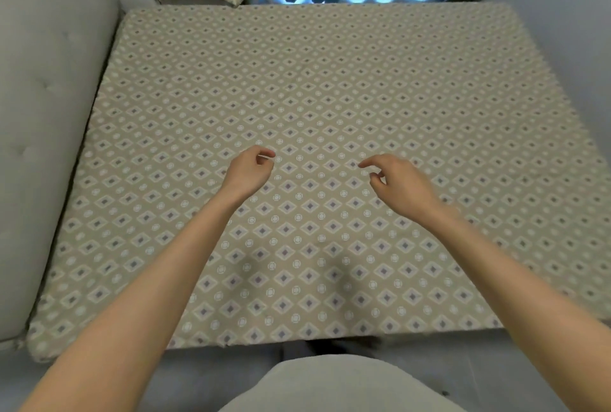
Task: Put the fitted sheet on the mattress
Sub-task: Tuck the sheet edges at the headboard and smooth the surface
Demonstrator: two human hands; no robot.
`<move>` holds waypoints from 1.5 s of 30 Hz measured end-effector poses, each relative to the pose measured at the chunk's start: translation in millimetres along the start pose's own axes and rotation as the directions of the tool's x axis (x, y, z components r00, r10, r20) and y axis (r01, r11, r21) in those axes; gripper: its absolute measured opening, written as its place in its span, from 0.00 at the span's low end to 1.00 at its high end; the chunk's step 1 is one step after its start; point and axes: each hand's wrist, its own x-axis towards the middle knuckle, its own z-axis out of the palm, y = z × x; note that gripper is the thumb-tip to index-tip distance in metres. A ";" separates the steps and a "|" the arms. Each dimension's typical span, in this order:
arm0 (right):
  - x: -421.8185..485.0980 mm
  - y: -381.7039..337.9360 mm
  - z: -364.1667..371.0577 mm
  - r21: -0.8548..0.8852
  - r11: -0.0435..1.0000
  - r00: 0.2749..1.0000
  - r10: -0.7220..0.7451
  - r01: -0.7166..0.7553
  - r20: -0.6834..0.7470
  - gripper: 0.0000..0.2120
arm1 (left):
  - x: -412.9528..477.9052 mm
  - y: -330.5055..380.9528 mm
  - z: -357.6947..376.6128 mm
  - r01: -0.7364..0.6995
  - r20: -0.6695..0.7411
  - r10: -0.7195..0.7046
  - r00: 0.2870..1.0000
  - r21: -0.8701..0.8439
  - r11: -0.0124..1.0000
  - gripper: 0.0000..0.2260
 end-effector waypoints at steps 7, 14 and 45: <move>-9.2 41.9 -10.9 -0.023 0.998 0.998 0.058 -0.057 0.032 0.16 | 7.4 39.4 32.9 -0.033 0.065 0.032 0.997 0.016 0.999 0.12; -5.3 98.2 -23.5 -0.046 0.999 0.995 0.020 -0.015 0.102 0.16 | 11.1 68.1 79.7 -0.007 0.032 0.007 0.999 0.012 1.000 0.13; -75.7 196.4 200.0 -0.073 0.729 0.470 -0.358 0.680 0.807 0.18 | -182.5 -149.8 381.7 0.448 -0.024 -0.930 0.366 -0.872 0.199 0.15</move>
